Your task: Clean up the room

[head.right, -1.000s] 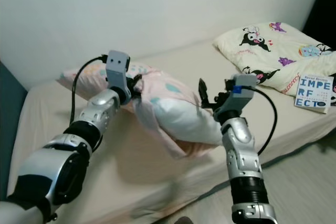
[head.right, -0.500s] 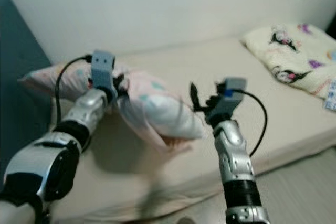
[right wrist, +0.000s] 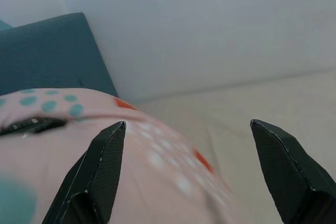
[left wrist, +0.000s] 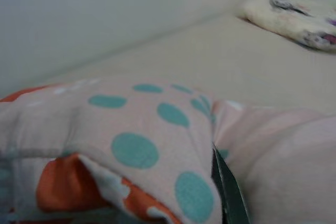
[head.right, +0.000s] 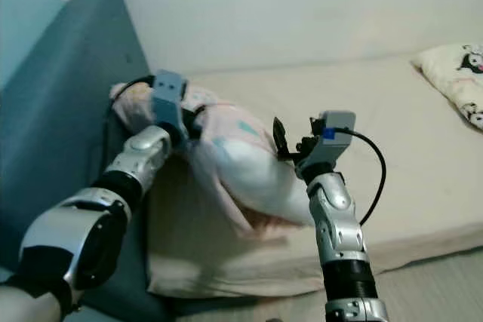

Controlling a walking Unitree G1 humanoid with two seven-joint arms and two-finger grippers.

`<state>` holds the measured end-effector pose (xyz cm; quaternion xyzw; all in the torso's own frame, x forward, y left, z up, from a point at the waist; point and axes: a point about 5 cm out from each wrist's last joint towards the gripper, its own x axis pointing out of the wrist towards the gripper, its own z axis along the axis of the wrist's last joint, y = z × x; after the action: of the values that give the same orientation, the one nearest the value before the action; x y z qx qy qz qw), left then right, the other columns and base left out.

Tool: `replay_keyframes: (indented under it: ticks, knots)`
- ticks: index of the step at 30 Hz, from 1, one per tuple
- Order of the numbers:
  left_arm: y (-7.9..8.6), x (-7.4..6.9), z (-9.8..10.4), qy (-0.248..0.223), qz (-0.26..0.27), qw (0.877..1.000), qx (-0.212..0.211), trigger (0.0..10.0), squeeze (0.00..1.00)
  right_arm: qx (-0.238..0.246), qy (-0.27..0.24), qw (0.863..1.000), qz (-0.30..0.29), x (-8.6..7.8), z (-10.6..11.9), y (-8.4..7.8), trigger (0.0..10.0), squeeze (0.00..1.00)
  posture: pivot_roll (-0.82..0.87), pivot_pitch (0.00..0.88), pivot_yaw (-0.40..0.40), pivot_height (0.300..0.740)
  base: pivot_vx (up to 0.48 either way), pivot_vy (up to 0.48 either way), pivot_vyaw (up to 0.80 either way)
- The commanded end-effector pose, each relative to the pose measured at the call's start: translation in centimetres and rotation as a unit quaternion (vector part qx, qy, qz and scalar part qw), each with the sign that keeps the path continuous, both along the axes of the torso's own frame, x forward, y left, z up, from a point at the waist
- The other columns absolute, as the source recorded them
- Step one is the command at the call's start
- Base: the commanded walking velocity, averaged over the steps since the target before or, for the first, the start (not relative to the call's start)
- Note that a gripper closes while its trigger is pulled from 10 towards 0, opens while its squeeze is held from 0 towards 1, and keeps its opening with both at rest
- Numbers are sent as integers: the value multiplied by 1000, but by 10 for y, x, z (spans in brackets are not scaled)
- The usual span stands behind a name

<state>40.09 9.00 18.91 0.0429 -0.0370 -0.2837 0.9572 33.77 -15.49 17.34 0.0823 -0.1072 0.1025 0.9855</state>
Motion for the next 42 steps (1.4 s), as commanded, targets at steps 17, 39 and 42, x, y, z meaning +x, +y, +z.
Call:
replay_keyframes:
  ticks: [17,39,42]
  knots:
    - [-63,-21,-4,-12,-97,991,-87,10000,0,-5,11,1000,-15,-1,-5,-5,10000,0,-295,68,50,740,0,-150,0]
    - [-7,5,22,-108,175,978,34,10000,0,-22,10,1000,-20,-7,-5,-9,10000,0,-361,73,61,740,0,-63,0]
    - [-10,5,21,-116,173,977,54,10000,0,-26,9,999,-21,-8,-4,-9,10000,0,-381,79,66,740,0,0,0]
